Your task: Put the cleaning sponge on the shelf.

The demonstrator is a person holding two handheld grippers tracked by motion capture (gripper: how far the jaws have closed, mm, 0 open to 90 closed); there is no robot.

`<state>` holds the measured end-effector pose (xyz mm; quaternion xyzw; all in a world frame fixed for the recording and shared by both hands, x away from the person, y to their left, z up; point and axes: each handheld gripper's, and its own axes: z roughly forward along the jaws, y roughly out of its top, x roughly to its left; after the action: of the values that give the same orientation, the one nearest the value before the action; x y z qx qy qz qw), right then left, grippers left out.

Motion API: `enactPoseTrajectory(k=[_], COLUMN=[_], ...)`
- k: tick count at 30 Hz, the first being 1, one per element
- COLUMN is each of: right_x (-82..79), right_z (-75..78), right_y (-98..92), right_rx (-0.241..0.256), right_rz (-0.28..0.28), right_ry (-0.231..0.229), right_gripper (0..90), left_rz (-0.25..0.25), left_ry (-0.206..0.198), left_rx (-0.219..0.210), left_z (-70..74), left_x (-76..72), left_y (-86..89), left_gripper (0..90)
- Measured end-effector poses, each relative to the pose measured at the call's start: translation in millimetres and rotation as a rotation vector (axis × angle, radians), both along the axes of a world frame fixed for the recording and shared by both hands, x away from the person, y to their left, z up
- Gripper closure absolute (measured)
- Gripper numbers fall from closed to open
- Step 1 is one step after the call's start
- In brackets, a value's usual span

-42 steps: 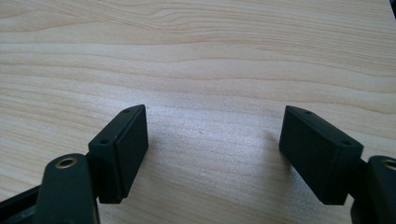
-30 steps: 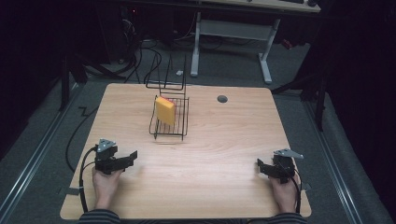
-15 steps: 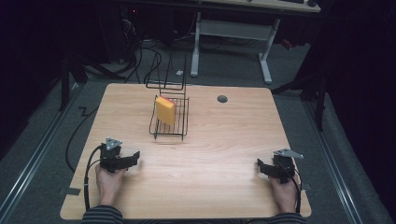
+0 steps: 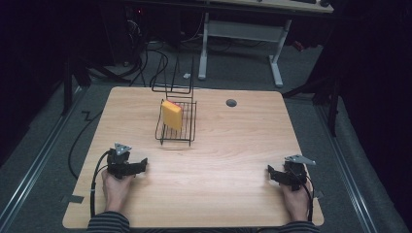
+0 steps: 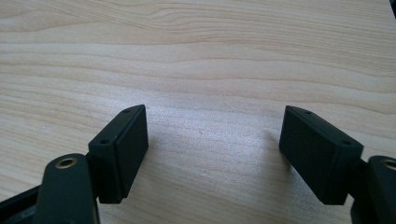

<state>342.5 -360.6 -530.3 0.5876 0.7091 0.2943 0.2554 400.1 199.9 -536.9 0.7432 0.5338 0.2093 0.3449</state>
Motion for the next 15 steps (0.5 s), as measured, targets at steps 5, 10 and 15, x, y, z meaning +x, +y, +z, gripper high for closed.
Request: enactPoseTrajectory(k=[5,10,15], right_x=[0.0,0.0,0.0], right_z=[0.0,-0.1,-0.1], right_y=[0.0,0.0,0.0], right_rx=[0.0,0.0,0.0], right_rz=[0.0,-0.001,0.0], right_ry=[0.0,-0.001,-0.001], right_gripper=[24.1,24.1,24.0], left_rz=[0.008,0.012,0.011], left_ry=[0.005,0.002,0.001], left_rx=[-0.005,0.023,0.046], left_z=[-0.3,-0.4,-0.5], left_x=[0.7,-0.1,-0.2], left_y=[0.9,-1.0,-3.2], left_gripper=[12.0,14.3,14.7])
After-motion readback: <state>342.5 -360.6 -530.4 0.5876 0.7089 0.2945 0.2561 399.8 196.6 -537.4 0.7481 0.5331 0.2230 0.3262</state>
